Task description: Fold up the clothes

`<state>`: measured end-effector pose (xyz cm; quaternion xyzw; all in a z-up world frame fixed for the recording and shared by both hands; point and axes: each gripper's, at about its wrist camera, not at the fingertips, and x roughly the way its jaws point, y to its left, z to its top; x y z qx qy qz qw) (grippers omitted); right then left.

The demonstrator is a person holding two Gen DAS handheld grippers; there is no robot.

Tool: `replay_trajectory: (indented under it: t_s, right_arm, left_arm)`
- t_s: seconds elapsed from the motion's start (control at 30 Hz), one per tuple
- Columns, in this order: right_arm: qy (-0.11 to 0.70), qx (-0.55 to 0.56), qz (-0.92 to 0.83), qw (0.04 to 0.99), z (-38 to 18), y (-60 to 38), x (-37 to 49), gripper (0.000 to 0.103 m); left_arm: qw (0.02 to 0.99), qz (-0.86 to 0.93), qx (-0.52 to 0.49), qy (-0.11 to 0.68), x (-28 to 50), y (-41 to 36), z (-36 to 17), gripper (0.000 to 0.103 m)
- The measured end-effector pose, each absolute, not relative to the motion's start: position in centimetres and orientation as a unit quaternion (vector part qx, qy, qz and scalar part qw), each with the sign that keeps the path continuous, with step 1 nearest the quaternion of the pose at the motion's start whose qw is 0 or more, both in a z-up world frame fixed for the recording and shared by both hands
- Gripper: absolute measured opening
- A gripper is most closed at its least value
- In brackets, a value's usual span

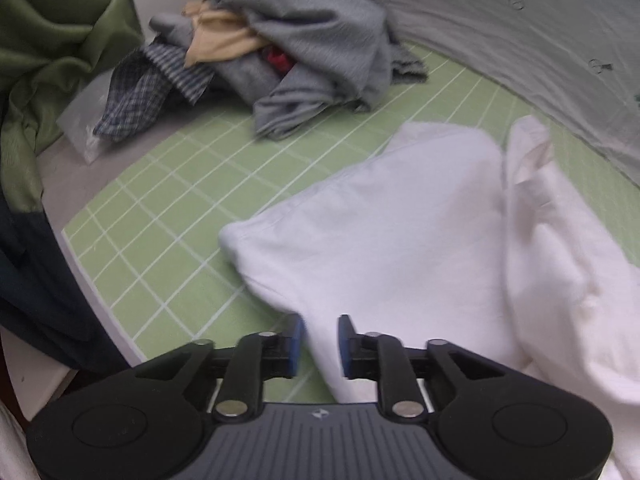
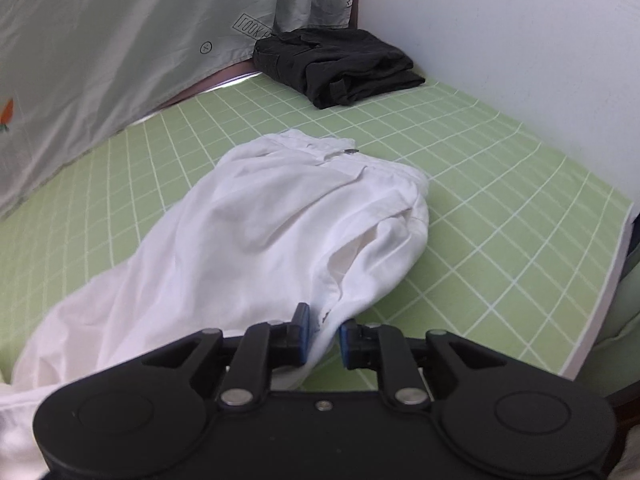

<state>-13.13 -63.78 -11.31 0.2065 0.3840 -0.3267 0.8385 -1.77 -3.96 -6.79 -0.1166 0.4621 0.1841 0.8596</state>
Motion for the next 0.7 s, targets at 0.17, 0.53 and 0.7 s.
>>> replay_trajectory:
  t_s: [0.17, 0.53, 0.7]
  right_arm:
    - [0.351, 0.287, -0.299, 0.840, -10.7, -65.6, -15.4, 0.055]
    - [0.331, 0.369, -0.313, 0.810, -11.6, -67.7, -15.0, 0.086]
    - [0.330, 0.390, -0.318, 0.799, -12.1, -67.6, -14.0, 0.086]
  left_arm:
    - [0.882, 0.132, -0.144, 0.430, -1.2, -7.3, -4.7, 0.063]
    - [0.897, 0.035, -0.138, 0.418, 4.2, -12.9, -4.2, 0.093]
    - [0.894, 0.018, -0.144, 0.424, 6.7, -13.6, -4.8, 0.097]
